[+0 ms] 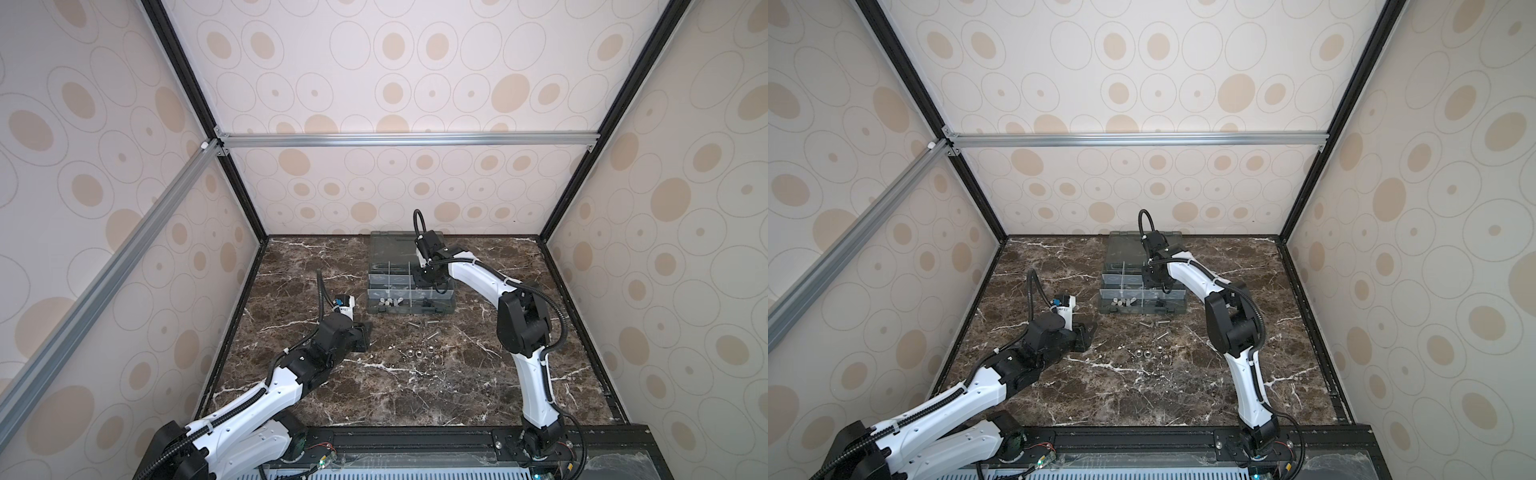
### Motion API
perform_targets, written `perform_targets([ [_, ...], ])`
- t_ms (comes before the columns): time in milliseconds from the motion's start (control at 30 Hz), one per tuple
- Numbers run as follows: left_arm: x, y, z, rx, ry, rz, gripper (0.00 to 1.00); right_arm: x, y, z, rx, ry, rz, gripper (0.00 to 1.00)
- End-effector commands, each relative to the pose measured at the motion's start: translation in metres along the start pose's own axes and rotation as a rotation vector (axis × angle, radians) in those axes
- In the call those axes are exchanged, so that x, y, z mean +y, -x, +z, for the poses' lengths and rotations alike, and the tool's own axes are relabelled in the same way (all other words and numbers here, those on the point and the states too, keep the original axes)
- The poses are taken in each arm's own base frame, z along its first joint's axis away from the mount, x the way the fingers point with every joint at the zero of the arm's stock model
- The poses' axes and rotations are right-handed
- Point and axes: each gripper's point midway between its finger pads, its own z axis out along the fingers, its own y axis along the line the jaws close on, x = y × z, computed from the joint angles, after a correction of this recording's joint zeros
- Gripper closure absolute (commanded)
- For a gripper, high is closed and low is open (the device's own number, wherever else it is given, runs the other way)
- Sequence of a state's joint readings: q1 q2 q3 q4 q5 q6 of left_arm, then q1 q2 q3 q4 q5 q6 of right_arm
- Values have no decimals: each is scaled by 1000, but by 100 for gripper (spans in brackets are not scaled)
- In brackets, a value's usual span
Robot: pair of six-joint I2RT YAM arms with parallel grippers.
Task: Sort the screws and nuts into containers
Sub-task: Place the nut into the container, then pick up the nut at the center of the table.
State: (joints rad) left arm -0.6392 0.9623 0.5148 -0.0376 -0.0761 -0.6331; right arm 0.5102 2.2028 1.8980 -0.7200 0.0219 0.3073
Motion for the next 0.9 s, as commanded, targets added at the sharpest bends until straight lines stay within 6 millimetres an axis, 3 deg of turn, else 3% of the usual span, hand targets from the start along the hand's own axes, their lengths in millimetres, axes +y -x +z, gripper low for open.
perform_targets([
  [0,-1,10,-3,-35,-9,-27,55,-3,0,-6,6,-5,10,61],
  [267,-4,10,-2,-31,-20,-19,55,-5,-11,-26,-18,14,26,60],
  [600,-10,3,10,9,-42,2,55,-17,-55,-70,-68,39,42,58],
  [867,-15,-1,16,39,-53,35,55,-20,-111,-91,-38,23,9,57],
])
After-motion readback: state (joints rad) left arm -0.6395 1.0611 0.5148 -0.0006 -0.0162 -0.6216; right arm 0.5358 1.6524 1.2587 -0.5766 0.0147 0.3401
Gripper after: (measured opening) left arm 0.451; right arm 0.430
